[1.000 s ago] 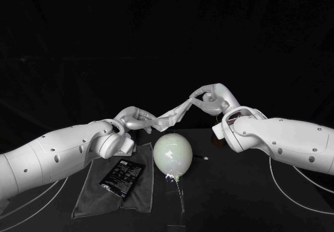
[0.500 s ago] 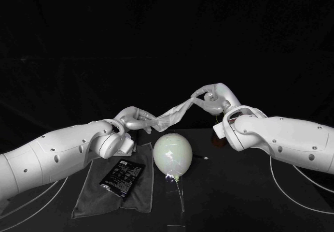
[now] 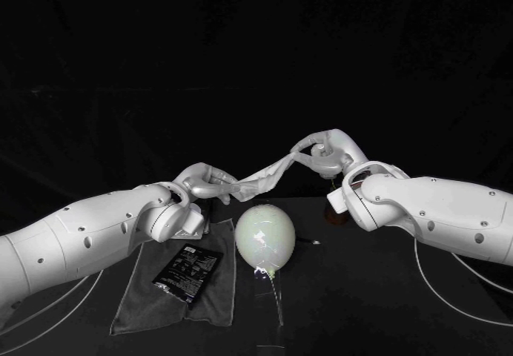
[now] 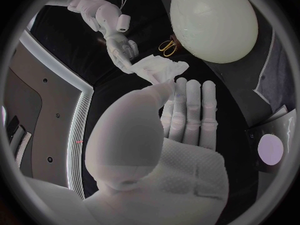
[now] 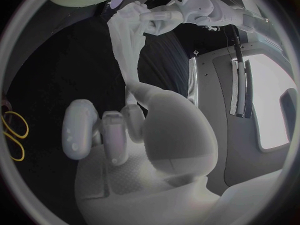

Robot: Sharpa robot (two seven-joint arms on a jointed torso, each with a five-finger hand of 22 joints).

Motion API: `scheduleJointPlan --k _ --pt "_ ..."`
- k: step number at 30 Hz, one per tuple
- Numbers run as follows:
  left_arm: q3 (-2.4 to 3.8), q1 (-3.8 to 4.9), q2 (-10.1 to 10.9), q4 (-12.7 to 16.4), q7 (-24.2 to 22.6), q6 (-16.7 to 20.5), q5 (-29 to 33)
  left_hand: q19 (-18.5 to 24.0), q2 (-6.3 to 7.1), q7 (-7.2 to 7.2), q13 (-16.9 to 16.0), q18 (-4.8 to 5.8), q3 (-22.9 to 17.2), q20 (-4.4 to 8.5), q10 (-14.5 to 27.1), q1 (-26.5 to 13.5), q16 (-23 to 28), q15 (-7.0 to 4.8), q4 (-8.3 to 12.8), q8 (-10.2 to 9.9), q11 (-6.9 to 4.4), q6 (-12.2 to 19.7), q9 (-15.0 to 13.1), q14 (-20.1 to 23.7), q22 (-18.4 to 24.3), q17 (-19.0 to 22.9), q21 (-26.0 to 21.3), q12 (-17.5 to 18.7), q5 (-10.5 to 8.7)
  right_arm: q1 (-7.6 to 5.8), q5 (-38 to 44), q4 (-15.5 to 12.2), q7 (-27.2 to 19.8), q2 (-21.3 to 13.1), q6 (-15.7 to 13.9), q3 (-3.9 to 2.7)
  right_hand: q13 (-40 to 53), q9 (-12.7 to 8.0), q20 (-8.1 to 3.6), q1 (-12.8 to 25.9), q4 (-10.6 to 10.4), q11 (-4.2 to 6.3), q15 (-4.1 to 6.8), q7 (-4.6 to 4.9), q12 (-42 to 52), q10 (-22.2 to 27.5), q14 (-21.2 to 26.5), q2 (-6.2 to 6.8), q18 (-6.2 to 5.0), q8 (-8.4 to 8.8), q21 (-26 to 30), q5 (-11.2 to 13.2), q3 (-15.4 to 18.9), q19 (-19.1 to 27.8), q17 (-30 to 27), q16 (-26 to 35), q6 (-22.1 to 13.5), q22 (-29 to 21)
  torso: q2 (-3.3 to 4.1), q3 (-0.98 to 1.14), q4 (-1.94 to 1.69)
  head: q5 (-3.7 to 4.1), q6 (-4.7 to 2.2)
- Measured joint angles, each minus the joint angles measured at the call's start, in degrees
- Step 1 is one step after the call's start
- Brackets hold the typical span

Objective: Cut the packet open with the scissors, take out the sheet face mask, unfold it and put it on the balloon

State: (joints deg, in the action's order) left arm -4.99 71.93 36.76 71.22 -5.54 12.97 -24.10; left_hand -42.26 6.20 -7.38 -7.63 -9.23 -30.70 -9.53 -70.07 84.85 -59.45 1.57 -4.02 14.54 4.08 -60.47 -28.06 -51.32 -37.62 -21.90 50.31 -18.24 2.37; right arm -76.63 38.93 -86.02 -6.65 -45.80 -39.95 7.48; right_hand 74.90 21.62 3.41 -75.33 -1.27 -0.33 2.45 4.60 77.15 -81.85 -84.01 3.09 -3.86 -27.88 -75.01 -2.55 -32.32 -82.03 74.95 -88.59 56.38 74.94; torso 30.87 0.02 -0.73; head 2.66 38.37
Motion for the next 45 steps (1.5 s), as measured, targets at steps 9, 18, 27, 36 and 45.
scheduleJointPlan --k 9,18,27,36,45 --pt "0.0 0.0 -1.41 -2.92 -0.55 -0.45 -1.71 1.23 1.74 -0.23 0.43 0.02 2.27 -1.23 -0.35 -5.69 0.0 0.69 -2.73 -0.72 -0.35 2.68 -2.29 0.78 1.43 -0.51 -2.33 1.05 0.66 -0.87 -1.13 -0.37 0.27 0.25 5.54 -0.05 0.03 0.0 0.0 0.0 0.13 -0.09 0.0 0.08 0.0 0.09 0.0 0.0 0.0 0.0 0.01 0.04 -0.13 0.0 -0.01 0.02 -0.1 -0.04 0.03 0.0 0.01 0.14 -0.02" --pt "0.02 0.02 -3.13 -5.3 -1.02 -0.18 -4.97 4.1 6.87 -3.36 2.36 0.02 4.72 -3.69 10.28 -5.6 3.42 4.65 -1.81 -5.97 4.38 10.39 1.05 9.75 5.96 0.61 -9.69 5.6 0.61 -1.93 -1.74 -0.14 1.33 1.7 6.43 -0.06 0.05 0.0 0.0 0.01 0.18 -0.09 0.0 0.15 0.0 0.09 0.0 0.01 0.0 -0.03 0.01 0.04 -0.17 0.0 -0.05 0.08 -0.23 -0.01 -0.04 0.0 0.01 0.4 -0.18" --pt "0.03 0.03 -4.64 -8.23 -1.04 0.35 -8.58 4.16 6.81 -3.09 2.69 0.03 6.35 -5.02 12.95 -5.11 5.18 6.07 -0.8 -6.14 5.54 11.04 2.02 12.79 9.61 1.99 -14.92 5.19 0.61 -2.82 -1.97 1.41 2.81 3.43 4.95 -0.07 0.04 0.0 0.01 0.01 0.17 -0.06 0.0 0.0 -0.01 0.06 0.0 0.01 0.0 -0.28 0.01 0.13 -0.17 0.01 -0.04 0.13 -0.23 0.01 -0.04 -0.02 -0.03 0.6 -0.39" --pt "0.02 0.03 -5.19 -10.37 -1.48 1.63 -10.08 4.15 6.23 -3.6 2.82 0.03 6.67 -5.64 14.46 -4.54 6.21 6.42 -0.48 -6.14 5.6 10.53 2.67 13.85 11.39 2.82 -17.44 4.76 0.61 -3.35 -2.06 2.31 4.15 4.24 2.72 -0.08 0.0 0.0 0.0 0.01 0.17 0.13 0.0 -0.15 -0.01 -0.12 0.0 0.01 0.01 -0.28 0.02 -0.03 -0.17 0.01 0.0 -0.07 -0.12 0.0 -0.03 -0.03 -0.02 0.81 -0.68" --pt "0.1 0.03 -5.4 -12.29 -3.72 4.01 -9.55 4.06 6.46 -3.7 2.98 0.04 7.54 -6.17 16.12 -4.31 7.16 6.94 0.4 -6.14 6.26 11.06 3.37 15.39 13.04 3.73 -19.75 3.8 0.61 -3.48 -1.84 4.2 6.09 5.8 0.8 -0.08 0.02 0.0 0.0 0.02 0.34 0.12 0.0 -0.22 -0.01 -0.12 0.0 0.02 0.01 -0.28 0.02 -0.11 -0.34 0.01 0.0 -0.05 -0.21 -0.04 0.01 -0.03 0.02 0.99 -1.01"
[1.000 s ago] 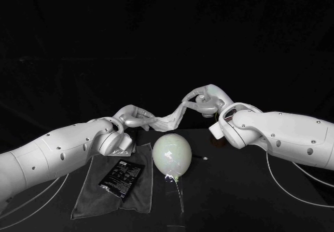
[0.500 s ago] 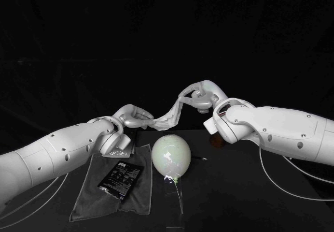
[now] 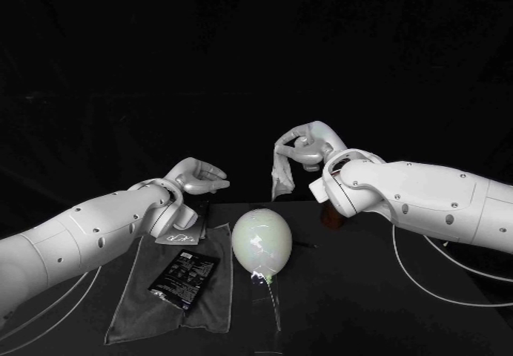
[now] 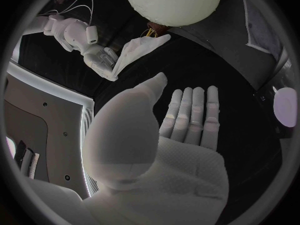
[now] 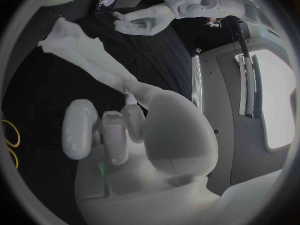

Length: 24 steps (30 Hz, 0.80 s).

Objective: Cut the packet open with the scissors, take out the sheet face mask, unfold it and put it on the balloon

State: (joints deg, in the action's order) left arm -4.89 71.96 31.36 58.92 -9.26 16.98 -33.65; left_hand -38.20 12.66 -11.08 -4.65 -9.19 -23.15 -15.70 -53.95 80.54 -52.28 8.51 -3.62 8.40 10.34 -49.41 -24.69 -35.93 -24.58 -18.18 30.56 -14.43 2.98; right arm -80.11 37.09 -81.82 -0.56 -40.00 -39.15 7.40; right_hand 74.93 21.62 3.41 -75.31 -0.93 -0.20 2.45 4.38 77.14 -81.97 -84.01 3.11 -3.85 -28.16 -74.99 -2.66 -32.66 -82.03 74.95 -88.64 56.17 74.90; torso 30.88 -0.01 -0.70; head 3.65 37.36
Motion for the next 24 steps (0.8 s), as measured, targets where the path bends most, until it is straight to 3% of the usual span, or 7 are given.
scheduleJointPlan --k 7,10,13,15,17,20,24 --pt "0.05 -0.02 -0.76 -0.72 -1.69 1.29 0.53 -0.09 -0.8 0.0 0.0 0.0 -0.18 -0.09 0.11 0.79 0.23 0.0 0.16 0.03 -0.11 0.0 0.18 0.0 0.4 0.32 -0.57 -0.58 0.0 -0.04 0.39 1.96 1.63 1.47 -1.16 0.0 0.02 0.0 0.0 0.0 0.0 0.0 0.0 0.0 0.0 0.0 0.0 0.0 0.0 0.0 0.0 0.0 0.0 0.0 -0.05 0.02 -0.01 0.02 0.04 0.0 -0.02 0.26 -0.13" --pt "0.08 -0.02 -1.09 -0.81 -2.36 1.63 0.58 -0.3 -1.36 -0.11 -0.13 0.0 -0.9 -0.3 -0.33 1.81 0.22 -0.24 0.88 1.24 -0.74 -1.45 0.19 -0.24 0.61 0.4 -0.68 -1.72 0.01 -0.04 0.74 2.48 2.37 1.84 -1.52 0.0 0.03 0.0 0.0 0.0 0.0 0.0 0.0 0.01 0.0 0.0 0.0 0.0 0.0 0.0 0.0 0.01 0.0 0.0 -0.05 0.1 -0.02 0.03 0.03 0.0 -0.02 0.4 -0.21" --pt "0.1 -0.02 -1.11 -0.15 -3.01 1.75 0.61 -2.9 -2.1 0.84 -0.74 -0.38 -2.39 0.24 -4.68 2.51 -0.99 -2.09 0.98 2.73 -2.35 -4.19 0.0 -5.05 0.49 0.38 -0.2 -3.76 -0.12 -0.05 1.26 3.06 3.31 2.13 -1.82 0.0 0.03 0.0 0.0 0.01 0.0 0.0 0.0 0.14 0.0 0.0 0.0 0.01 0.0 0.0 0.0 0.01 0.0 0.0 -0.05 0.14 0.07 0.04 0.01 0.0 -0.02 0.62 -0.28" --pt "0.11 -0.03 -1.1 0.71 -3.45 1.69 0.64 -5.49 -2.44 1.51 -0.76 -1.05 -3.29 1.24 -6.84 2.23 -1.35 -3.41 0.84 3.14 -3.28 -5.02 -0.01 -9.11 -0.28 0.38 1.4 -4.12 -0.12 -0.06 1.59 3.5 3.94 2.4 -1.94 0.0 0.03 0.0 0.0 0.01 0.0 -0.01 0.0 0.17 0.0 0.0 0.0 0.01 0.0 0.0 0.0 0.02 0.01 0.0 -0.04 0.22 0.09 0.05 0.01 0.0 -0.04 0.71 -0.32" --pt "0.15 -0.03 -1.02 2.0 -4.04 1.55 0.78 -9.6 -2.68 1.57 -0.64 -1.07 -3.88 3.23 -8.7 0.58 -1.57 -4.67 -0.15 3.16 -3.92 -5.08 0.18 -14.78 -1.53 0.49 4.08 -4.02 -0.12 -0.06 1.97 4.07 4.64 2.88 -2.06 0.0 0.02 0.0 0.0 0.01 -0.01 -0.01 0.0 0.2 0.0 0.01 0.0 0.01 0.0 0.0 0.0 0.03 0.01 0.0 -0.04 0.22 0.08 0.05 0.01 0.0 -0.03 0.72 -0.35" --pt "0.22 -0.04 -0.95 3.91 -5.12 1.46 1.3 -11.36 -2.01 1.66 0.03 -1.07 -3.9 4.8 -10.42 -1.63 1.34 -5.37 -2.34 3.16 -4.21 -5.16 0.56 -18.98 -1.76 1.15 4.72 -2.49 -0.12 -0.06 2.56 4.87 5.59 4.0 -2.23 0.0 0.01 0.0 0.0 0.14 -0.01 -0.01 0.0 0.32 0.0 0.01 0.0 0.14 0.0 -0.01 0.0 0.03 0.01 0.0 -0.03 0.23 0.12 0.05 0.01 0.0 0.0 0.64 -0.38" --pt "0.32 -0.05 -1.11 5.33 -6.81 1.51 2.88 -9.52 -1.86 1.66 0.6 -1.06 -4.38 4.13 -10.68 -1.78 3.93 -5.42 -3.13 2.79 -4.3 -5.16 0.86 -20.63 -0.24 1.23 2.06 -0.64 -0.12 -0.06 3.33 5.59 6.67 5.36 -2.45 0.03 -0.01 0.0 0.0 0.14 0.02 -0.01 0.0 0.33 -0.01 0.01 0.0 0.14 0.0 -0.01 0.0 0.03 -0.29 0.0 0.0 0.33 0.11 0.04 0.03 0.03 -0.03 0.68 -0.4"
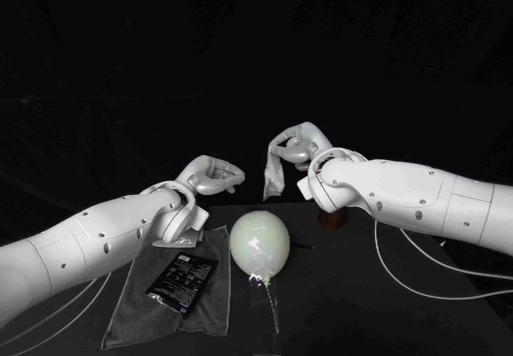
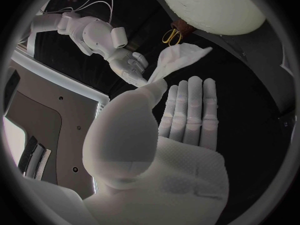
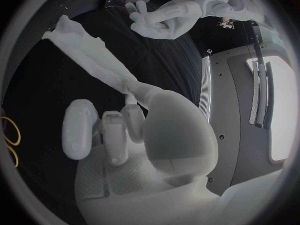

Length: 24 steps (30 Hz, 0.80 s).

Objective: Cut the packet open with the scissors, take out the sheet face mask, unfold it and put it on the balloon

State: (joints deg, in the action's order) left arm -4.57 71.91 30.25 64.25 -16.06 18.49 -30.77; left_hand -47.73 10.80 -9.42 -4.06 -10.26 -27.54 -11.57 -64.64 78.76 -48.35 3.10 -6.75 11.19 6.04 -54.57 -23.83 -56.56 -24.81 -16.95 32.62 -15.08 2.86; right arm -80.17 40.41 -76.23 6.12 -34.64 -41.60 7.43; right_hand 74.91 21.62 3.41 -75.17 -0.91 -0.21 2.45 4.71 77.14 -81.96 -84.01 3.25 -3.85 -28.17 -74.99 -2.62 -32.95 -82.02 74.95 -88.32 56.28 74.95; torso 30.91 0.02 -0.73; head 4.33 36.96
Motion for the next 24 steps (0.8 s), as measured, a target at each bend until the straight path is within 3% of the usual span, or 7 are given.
scheduleJointPlan --k 4,5,7,11,14,18,24 --pt "0.04 0.0 -0.41 0.58 -1.35 -0.24 1.6 4.25 0.41 -0.74 0.31 0.01 -0.38 -1.66 0.96 0.41 2.8 0.38 -0.38 -0.76 0.96 0.77 0.46 -0.59 3.04 0.0 -5.29 2.67 0.0 0.02 0.62 0.35 0.81 0.5 -0.24 0.01 -0.01 0.0 0.0 -0.01 -0.03 0.0 0.0 0.06 0.0 0.0 0.0 -0.01 0.0 0.0 0.0 0.0 -0.03 0.0 0.0 -0.17 -0.06 -0.01 0.03 0.01 -0.06 0.19 -0.02" --pt "0.05 0.0 -0.54 0.64 -1.59 -0.45 1.87 4.68 0.58 -1.15 0.31 0.01 -0.57 -2.09 1.52 0.59 5.77 1.3 -0.54 -0.99 1.51 1.21 0.6 2.69 3.72 0.95 -6.31 3.29 0.0 0.03 0.75 0.38 0.96 0.53 -0.3 0.01 -0.01 0.0 0.0 -0.01 -0.03 0.0 0.0 0.03 0.0 0.0 0.0 -0.01 0.0 0.0 0.0 0.0 -0.03 0.0 0.0 -0.17 -0.03 -0.02 0.02 0.01 -0.06 0.2 -0.02" --pt "0.07 0.0 -0.87 0.68 -1.96 -0.99 2.26 4.49 0.93 -1.42 0.31 0.02 -0.95 -2.57 1.87 0.8 10.42 2.4 -0.59 -1.02 1.85 1.5 0.81 5.37 5.54 2.21 -8.6 4.48 0.0 0.04 0.95 0.39 1.23 0.56 -0.39 0.02 0.0 0.0 0.0 -0.01 -0.03 0.0 0.0 -0.02 0.0 0.0 0.0 -0.01 0.0 0.0 0.0 0.01 -0.03 0.0 0.0 -0.17 0.02 -0.03 0.02 -0.02 -0.06 0.21 0.03" --pt "0.07 0.0 -1.49 0.72 -2.4 -2.34 2.66 3.44 1.36 -1.43 0.31 0.02 -0.92 -3.62 1.87 0.77 15.42 2.76 -0.62 -1.02 1.85 1.51 1.01 5.69 8.45 3.11 -12.24 6.14 0.0 0.09 1.27 0.13 1.67 0.62 -0.57 0.02 0.02 0.0 0.0 -0.09 -0.03 -0.01 0.0 -0.13 0.0 0.0 0.0 -0.09 0.0 0.0 0.0 0.12 -0.03 0.0 0.0 -0.17 0.12 -0.04 -0.03 -0.03 -0.05 0.11 0.06" --pt "0.08 0.0 -1.83 0.55 -2.43 -3.14 2.76 3.15 1.36 -1.43 0.31 0.02 -0.61 -3.92 1.87 0.77 17.63 3.12 -0.93 -1.46 1.85 1.51 1.2 5.62 9.83 3.4 -13.92 7.15 0.0 0.15 1.41 -0.47 1.81 0.73 -0.66 0.02 0.03 0.0 0.0 -0.17 -0.03 0.0 0.0 -0.13 0.0 0.0 0.0 -0.17 0.0 0.0 0.0 0.12 -0.03 0.0 0.0 -0.17 0.12 -0.04 -0.07 -0.01 -0.06 0.02 -0.01" --pt "0.09 0.0 -2.36 -0.14 -2.18 -4.09 2.83 3.25 1.66 -2.15 0.38 0.03 -0.18 -4.23 3.26 1.07 20.58 4.14 -1.12 -2.32 3.22 3.25 1.79 6.64 11.46 3.92 -15.96 8.98 0.0 0.26 1.57 -1.6 1.84 0.84 -0.79 0.02 0.04 0.0 0.0 -0.17 -0.03 -0.01 0.0 -0.13 0.0 0.0 0.0 -0.17 0.0 0.0 0.0 0.21 -0.03 0.0 -0.02 -0.16 0.11 -0.03 -0.07 0.01 -0.06 -0.09 -0.08" --pt "0.09 0.0 -3.06 -1.07 -1.21 -4.97 2.89 2.33 1.66 -2.99 0.38 0.05 1.16 -4.72 5.18 1.07 24.14 5.35 -0.62 -3.59 4.12 5.09 2.61 7.85 13.28 4.62 -17.95 10.67 0.0 0.35 1.7 -3.12 1.79 0.67 -1.16 0.03 0.04 0.0 0.0 -0.23 -0.03 -0.01 0.0 -0.13 0.0 0.01 0.0 -0.23 0.01 0.0 0.0 0.23 -0.02 0.0 -0.05 -0.12 0.09 -0.01 -0.03 0.01 -0.02 -0.12 -0.12"
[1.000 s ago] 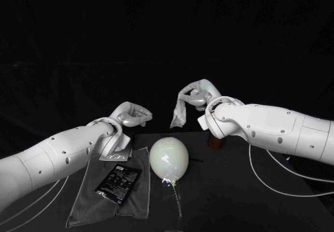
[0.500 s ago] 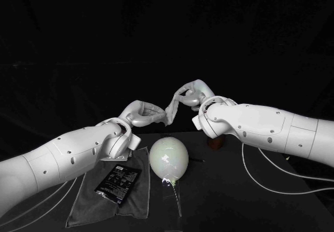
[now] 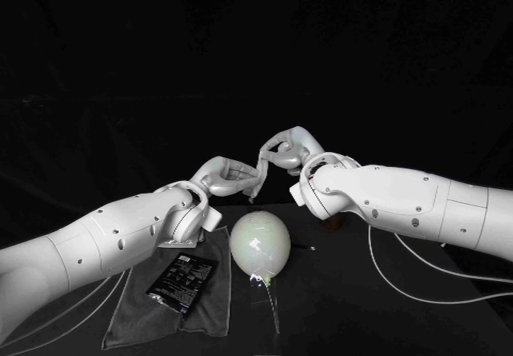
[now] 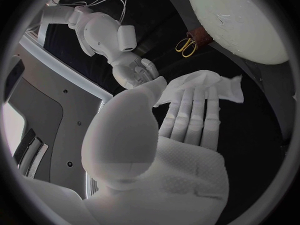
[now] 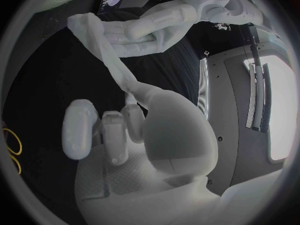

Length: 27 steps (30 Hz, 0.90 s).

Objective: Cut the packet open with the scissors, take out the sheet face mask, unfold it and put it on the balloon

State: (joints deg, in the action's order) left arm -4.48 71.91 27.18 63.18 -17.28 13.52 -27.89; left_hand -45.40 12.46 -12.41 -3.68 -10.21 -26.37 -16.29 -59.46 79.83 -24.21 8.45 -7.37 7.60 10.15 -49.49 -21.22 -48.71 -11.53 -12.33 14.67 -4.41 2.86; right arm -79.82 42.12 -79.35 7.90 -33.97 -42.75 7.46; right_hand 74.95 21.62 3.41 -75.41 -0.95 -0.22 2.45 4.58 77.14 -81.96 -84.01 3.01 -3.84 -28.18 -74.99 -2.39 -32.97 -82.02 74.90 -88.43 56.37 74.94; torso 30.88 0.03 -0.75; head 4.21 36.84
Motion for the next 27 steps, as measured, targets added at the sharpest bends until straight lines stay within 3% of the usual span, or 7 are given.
scheduleJointPlan --k 17,22,27 --pt "-0.02 -0.03 -0.32 0.23 2.66 -2.25 -0.53 -1.3 -0.56 0.55 -0.01 0.04 1.57 0.02 0.06 0.56 3.01 0.06 0.16 -0.08 0.06 -0.15 0.68 0.06 2.38 0.45 -2.57 0.25 0.0 0.11 0.13 -2.65 -0.17 -0.21 -0.47 0.0 -0.05 0.0 0.0 0.0 0.0 -0.09 0.0 0.0 0.0 0.09 0.0 0.0 0.0 0.0 0.0 -0.26 0.01 0.0 0.05 -0.13 -0.21 -0.01 0.0 -0.01 -0.04 0.29 0.17" --pt "-0.02 -0.03 -0.32 0.26 2.87 -2.26 -0.59 -2.35 -0.56 0.25 -0.01 0.05 2.2 0.13 -0.24 0.56 3.14 -0.39 0.01 -0.08 -0.24 -0.5 0.89 -1.82 2.83 0.2 -2.8 0.25 0.0 0.13 0.17 -2.82 -0.19 -0.24 -0.47 0.0 -0.02 0.0 0.0 0.0 0.0 -0.09 0.0 -0.02 0.0 0.09 0.0 0.01 0.0 0.0 0.0 -0.26 0.01 0.0 0.05 -0.14 -0.37 -0.04 -0.01 -0.02 -0.02 0.21 0.15" --pt "-0.02 -0.04 -0.27 0.12 2.94 -2.21 -0.26 -2.75 -0.26 0.31 -0.06 0.06 3.88 0.1 -0.24 0.26 3.92 -0.38 -0.96 -0.08 -0.24 -0.57 1.08 -2.22 3.51 0.16 -3.55 0.25 0.0 0.13 0.2 -2.89 -0.19 -0.25 -0.46 0.0 -0.01 0.0 0.0 0.01 0.0 -0.09 0.0 -0.11 0.0 0.09 0.0 0.01 0.0 -0.01 0.0 -0.25 0.01 0.0 0.05 -0.13 -0.28 -0.03 -0.02 -0.02 -0.01 0.19 0.17"
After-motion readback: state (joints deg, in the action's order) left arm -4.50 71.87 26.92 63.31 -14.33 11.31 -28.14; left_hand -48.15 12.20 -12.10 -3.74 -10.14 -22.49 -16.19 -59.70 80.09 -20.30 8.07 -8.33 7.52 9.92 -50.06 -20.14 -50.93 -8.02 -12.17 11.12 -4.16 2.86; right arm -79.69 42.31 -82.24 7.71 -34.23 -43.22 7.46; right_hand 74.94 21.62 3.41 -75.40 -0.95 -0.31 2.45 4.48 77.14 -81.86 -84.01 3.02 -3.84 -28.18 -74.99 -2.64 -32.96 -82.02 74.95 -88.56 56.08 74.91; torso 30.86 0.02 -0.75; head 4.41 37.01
